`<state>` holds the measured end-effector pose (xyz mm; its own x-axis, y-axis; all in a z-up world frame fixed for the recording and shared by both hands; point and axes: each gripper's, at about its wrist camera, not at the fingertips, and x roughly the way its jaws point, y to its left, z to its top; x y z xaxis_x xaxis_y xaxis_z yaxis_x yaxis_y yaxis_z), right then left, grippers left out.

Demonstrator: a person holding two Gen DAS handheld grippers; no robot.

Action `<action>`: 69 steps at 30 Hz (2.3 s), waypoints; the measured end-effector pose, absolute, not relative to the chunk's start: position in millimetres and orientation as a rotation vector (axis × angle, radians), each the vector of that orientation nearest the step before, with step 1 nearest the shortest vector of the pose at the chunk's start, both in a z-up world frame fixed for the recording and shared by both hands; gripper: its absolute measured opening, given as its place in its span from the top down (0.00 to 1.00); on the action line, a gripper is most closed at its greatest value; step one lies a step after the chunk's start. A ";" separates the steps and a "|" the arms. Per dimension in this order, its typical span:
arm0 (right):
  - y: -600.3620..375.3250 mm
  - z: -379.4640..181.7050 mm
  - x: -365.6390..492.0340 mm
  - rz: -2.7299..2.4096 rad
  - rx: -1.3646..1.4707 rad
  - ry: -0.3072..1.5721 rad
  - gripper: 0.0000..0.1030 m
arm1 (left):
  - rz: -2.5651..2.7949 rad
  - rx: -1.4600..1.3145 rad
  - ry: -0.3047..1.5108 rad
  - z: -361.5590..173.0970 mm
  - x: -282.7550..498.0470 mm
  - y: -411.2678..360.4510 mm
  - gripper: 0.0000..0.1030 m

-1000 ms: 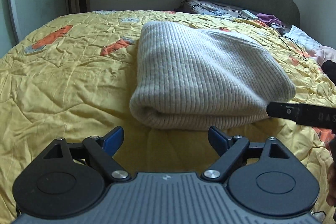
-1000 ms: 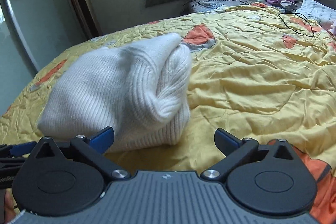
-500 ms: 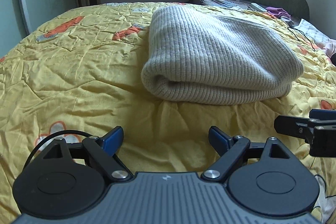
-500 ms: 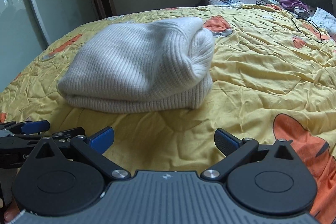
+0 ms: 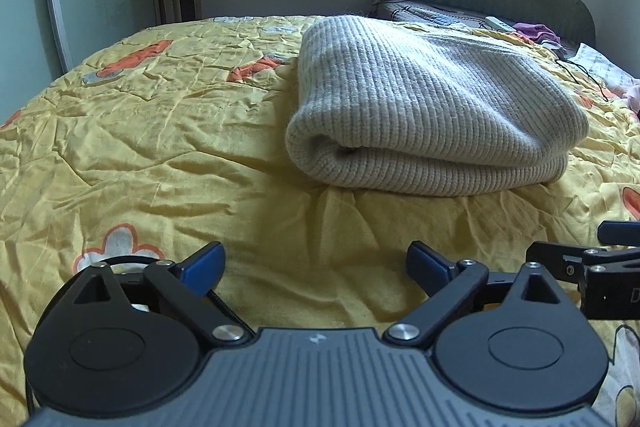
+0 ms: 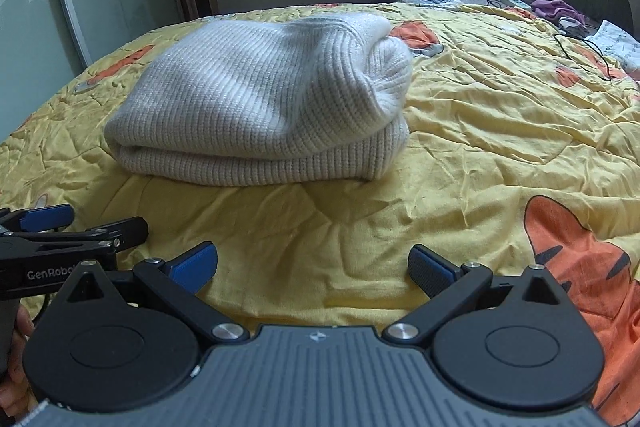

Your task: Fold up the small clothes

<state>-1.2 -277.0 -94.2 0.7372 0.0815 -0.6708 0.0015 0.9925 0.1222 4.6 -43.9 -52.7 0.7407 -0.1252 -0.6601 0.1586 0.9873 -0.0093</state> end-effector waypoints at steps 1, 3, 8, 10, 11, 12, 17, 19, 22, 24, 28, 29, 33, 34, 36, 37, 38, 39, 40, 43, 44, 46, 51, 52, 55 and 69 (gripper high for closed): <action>-276.9 -96.4 -0.6 0.030 0.109 0.736 0.00 | -0.153 0.052 0.714 -53.6 3.6 -44.5 0.04; -277.3 -101.3 0.0 0.009 0.094 0.723 0.00 | -0.148 0.060 0.703 -55.4 2.1 -46.0 0.03; -268.4 -106.5 -1.4 -0.024 0.034 0.699 0.00 | -0.146 0.071 0.705 -57.5 3.5 -47.3 0.00; -270.0 -107.2 -1.1 -0.021 0.044 0.699 0.00 | -0.143 0.078 0.703 -57.9 3.0 -48.4 0.00; -271.2 -107.4 -1.0 -0.019 0.049 0.699 0.00 | -0.141 0.080 0.702 -58.0 2.7 -48.7 0.00; -271.9 -107.4 -1.1 -0.017 0.052 0.698 0.00 | -0.141 0.080 0.701 -58.0 2.5 -48.7 0.00; -270.4 -107.8 -1.1 -0.018 0.046 0.698 0.00 | -0.142 0.073 0.701 -58.4 2.4 -48.3 0.00; -269.5 -107.7 -1.5 -0.020 0.044 0.698 0.00 | -0.139 0.072 0.699 -58.5 1.9 -48.4 0.00; -267.6 -107.7 -1.2 -0.040 0.052 0.695 0.00 | -0.136 0.072 0.696 -58.7 1.2 -48.9 0.00; -266.6 -108.0 -0.9 -0.053 0.058 0.690 0.00 | -0.137 0.066 0.697 -58.8 1.3 -48.4 0.00; -266.0 -108.6 -0.2 -0.059 0.061 0.686 0.00 | -0.138 0.065 0.698 -58.9 1.8 -47.4 0.00; -266.2 -108.6 -0.3 -0.059 0.061 0.686 0.00 | -0.138 0.065 0.698 -59.0 1.8 -47.6 0.00; -266.4 -108.6 0.0 -0.057 0.062 0.687 0.00 | -0.138 0.068 0.698 -59.2 2.1 -47.4 0.00; -266.3 -108.5 0.0 -0.057 0.062 0.687 0.00 | -0.138 0.068 0.698 -59.3 2.2 -47.2 0.00; -266.2 -108.4 -0.1 -0.057 0.062 0.687 0.00 | -0.138 0.067 0.698 -59.3 2.2 -47.3 0.00; -266.0 -108.4 -0.2 -0.057 0.062 0.687 0.00 | -0.138 0.068 0.698 -59.4 2.1 -47.6 0.00; -266.0 -108.5 0.0 -0.056 0.062 0.687 0.00 | -0.138 0.067 0.698 -59.4 2.1 -47.5 0.00; -266.3 -108.6 0.3 -0.055 0.061 0.687 0.00 | -0.139 0.066 0.698 -59.4 2.2 -47.3 0.00; -266.2 -108.6 0.3 -0.054 0.061 0.687 0.00 | -0.139 0.067 0.698 -59.3 2.2 -47.7 0.00; -266.5 -108.8 0.6 -0.051 0.061 0.687 0.00 | -0.139 0.067 0.698 -59.3 2.1 -47.6 0.00; -266.3 -108.7 0.5 -0.051 0.059 0.687 0.00 | -0.138 0.067 0.698 -59.2 2.1 -47.8 0.00; -266.5 -108.6 0.4 -0.050 0.058 0.687 0.00 | -0.138 0.067 0.698 -59.2 2.1 -47.7 0.00; -263.6 -108.1 -3.5 -0.045 0.038 0.682 0.00 | -0.138 0.067 0.698 -59.1 2.1 -47.8 0.00; -263.2 -108.0 -4.1 -0.044 0.035 0.681 0.00 | -0.139 0.067 0.698 -59.2 2.1 -47.6 0.00; -265.8 -108.2 -3.0 -0.039 0.050 0.685 0.00 | -0.139 0.067 0.698 -59.2 2.1 -47.7 0.00; -265.6 -108.5 -2.3 -0.034 0.053 0.685 0.00 | -0.060 -0.009 0.689 -57.5 2.5 -36.5 0.00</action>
<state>-2.3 -265.6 -108.5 0.7738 -0.0140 -0.6333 0.0491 0.9981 0.0379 2.5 -36.5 -57.5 0.7702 -0.0581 -0.6352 0.0524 0.9982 -0.0277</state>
